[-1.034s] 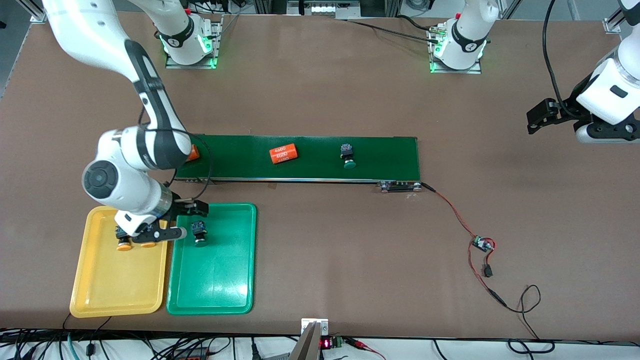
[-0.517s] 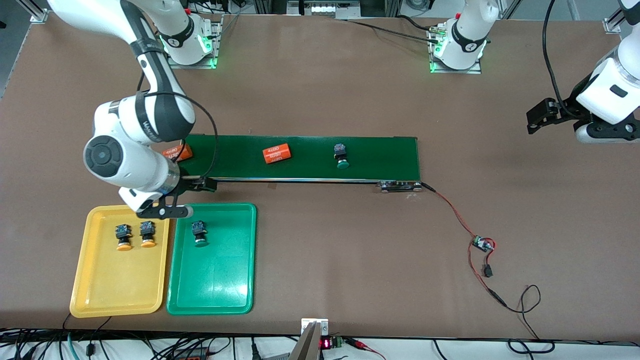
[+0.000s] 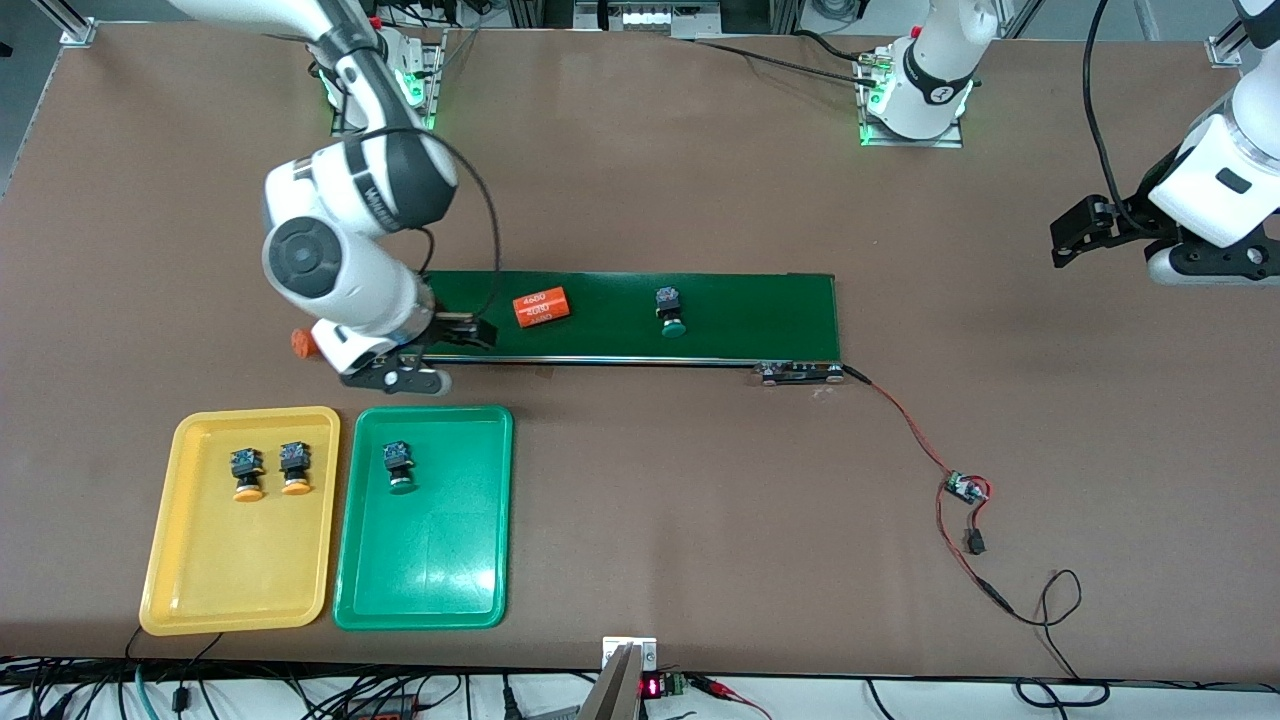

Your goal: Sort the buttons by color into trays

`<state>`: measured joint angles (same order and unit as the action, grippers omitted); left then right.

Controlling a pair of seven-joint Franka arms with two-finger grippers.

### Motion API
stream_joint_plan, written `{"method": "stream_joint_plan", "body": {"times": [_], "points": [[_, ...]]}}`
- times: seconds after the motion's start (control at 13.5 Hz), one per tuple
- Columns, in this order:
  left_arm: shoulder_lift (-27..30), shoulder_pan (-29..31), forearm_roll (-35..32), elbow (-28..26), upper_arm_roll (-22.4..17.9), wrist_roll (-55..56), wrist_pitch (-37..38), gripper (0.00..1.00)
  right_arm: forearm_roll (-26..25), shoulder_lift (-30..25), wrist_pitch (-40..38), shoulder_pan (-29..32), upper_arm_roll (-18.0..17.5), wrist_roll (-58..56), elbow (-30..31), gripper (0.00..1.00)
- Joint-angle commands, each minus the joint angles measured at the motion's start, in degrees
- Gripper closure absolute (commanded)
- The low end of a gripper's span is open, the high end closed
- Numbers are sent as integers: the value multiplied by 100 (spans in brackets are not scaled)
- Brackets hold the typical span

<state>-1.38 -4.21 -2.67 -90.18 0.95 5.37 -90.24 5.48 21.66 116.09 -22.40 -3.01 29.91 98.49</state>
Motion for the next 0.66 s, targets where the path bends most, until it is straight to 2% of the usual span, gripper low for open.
{"method": "stream_joint_plan", "body": {"times": [0.0,0.59], "points": [[-81,-53,-84,194,19,-88,130,0,23,-127,229,-386,28,664,232,0],[-73,-44,-84,194,63,-97,121,0,-81,-57,502,-1002,19,1200,531,0]]}}
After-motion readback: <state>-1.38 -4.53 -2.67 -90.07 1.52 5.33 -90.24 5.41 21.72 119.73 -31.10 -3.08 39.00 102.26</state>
